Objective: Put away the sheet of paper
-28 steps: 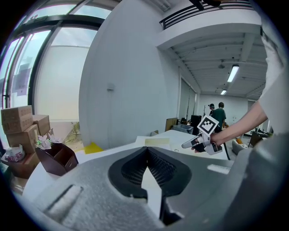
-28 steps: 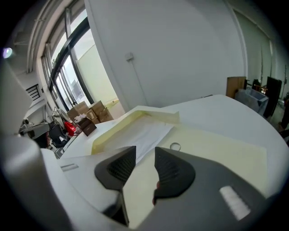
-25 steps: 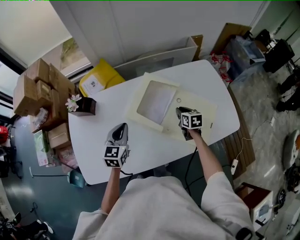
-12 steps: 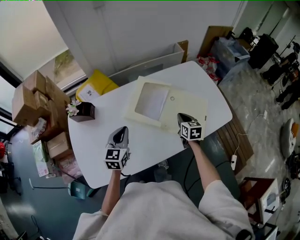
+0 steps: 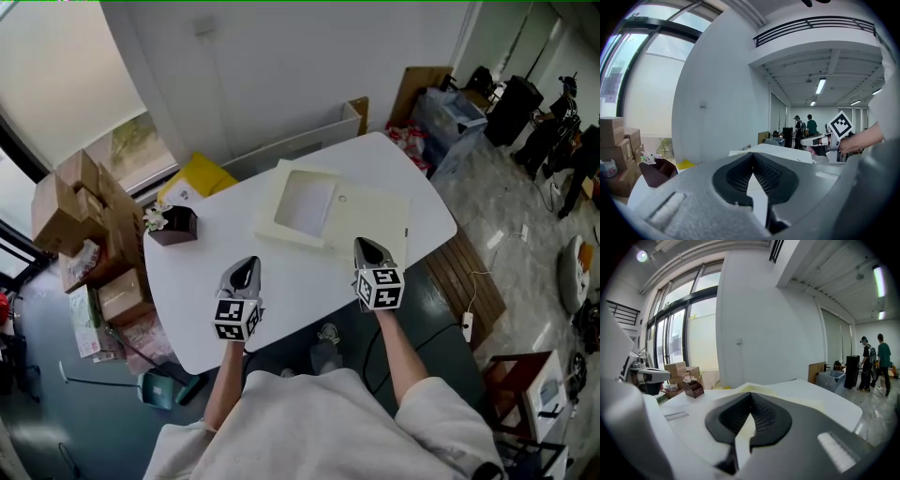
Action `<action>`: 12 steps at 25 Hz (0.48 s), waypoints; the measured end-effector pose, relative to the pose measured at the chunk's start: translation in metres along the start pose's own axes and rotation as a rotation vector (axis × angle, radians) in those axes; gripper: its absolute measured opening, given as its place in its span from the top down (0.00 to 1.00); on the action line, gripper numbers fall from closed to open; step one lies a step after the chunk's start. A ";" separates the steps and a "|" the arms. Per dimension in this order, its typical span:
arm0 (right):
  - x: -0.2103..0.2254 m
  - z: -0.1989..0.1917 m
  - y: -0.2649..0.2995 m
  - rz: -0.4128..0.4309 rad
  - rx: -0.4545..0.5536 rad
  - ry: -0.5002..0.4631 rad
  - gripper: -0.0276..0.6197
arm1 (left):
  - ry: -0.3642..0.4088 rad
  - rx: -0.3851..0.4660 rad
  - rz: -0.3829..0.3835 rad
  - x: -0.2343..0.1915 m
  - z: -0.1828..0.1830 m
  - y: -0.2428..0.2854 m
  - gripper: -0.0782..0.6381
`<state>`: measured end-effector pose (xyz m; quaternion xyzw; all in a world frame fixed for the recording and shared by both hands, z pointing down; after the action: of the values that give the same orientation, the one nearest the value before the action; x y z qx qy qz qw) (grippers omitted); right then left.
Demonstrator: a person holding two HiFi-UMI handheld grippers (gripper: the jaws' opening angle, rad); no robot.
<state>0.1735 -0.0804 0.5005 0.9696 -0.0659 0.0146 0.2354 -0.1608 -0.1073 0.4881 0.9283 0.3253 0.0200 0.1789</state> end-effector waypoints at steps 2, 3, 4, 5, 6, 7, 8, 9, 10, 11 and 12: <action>-0.008 -0.001 -0.016 -0.020 0.024 -0.007 0.95 | 0.005 0.009 -0.007 0.004 0.000 -0.007 0.88; -0.012 -0.002 -0.024 -0.031 0.036 -0.013 0.96 | 0.007 0.013 -0.009 0.005 0.000 -0.011 0.88; -0.016 -0.004 -0.032 -0.041 0.047 -0.016 0.96 | 0.008 0.016 -0.012 0.007 -0.001 -0.015 0.88; -0.019 -0.005 -0.040 -0.050 0.058 -0.017 0.96 | 0.009 0.019 -0.014 0.009 -0.002 -0.019 0.88; -0.023 -0.007 -0.047 -0.060 0.068 -0.017 0.96 | 0.010 0.022 -0.017 0.011 -0.003 -0.023 0.88; -0.026 -0.008 -0.054 -0.068 0.075 -0.019 0.96 | 0.011 0.024 -0.019 0.012 -0.004 -0.027 0.88; -0.030 -0.010 -0.059 -0.074 0.080 -0.023 0.96 | 0.013 0.025 -0.022 0.013 -0.005 -0.031 0.88; -0.033 -0.012 -0.064 -0.078 0.083 -0.027 0.96 | 0.014 0.026 -0.025 0.015 -0.007 -0.035 0.88; -0.036 -0.014 -0.069 -0.082 0.085 -0.030 0.96 | 0.017 0.026 -0.027 0.016 -0.008 -0.038 0.88; -0.038 -0.016 -0.074 -0.086 0.088 -0.032 0.96 | 0.019 0.028 -0.031 0.017 -0.009 -0.041 0.88; -0.039 -0.018 -0.079 -0.092 0.091 -0.033 0.96 | 0.021 0.030 -0.034 0.019 -0.011 -0.044 0.88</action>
<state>0.1452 0.0016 0.4783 0.9814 -0.0244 -0.0093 0.1903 -0.1737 -0.0605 0.4815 0.9250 0.3429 0.0217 0.1621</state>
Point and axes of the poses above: the fingertips, and each gripper's own axes: y forward along the fingers, x to its right, z out of its top, the point moved 10 cm from there along -y, backward along the fingers, and after that the axes turned 7 degrees about -x, right-handed, at the moved point
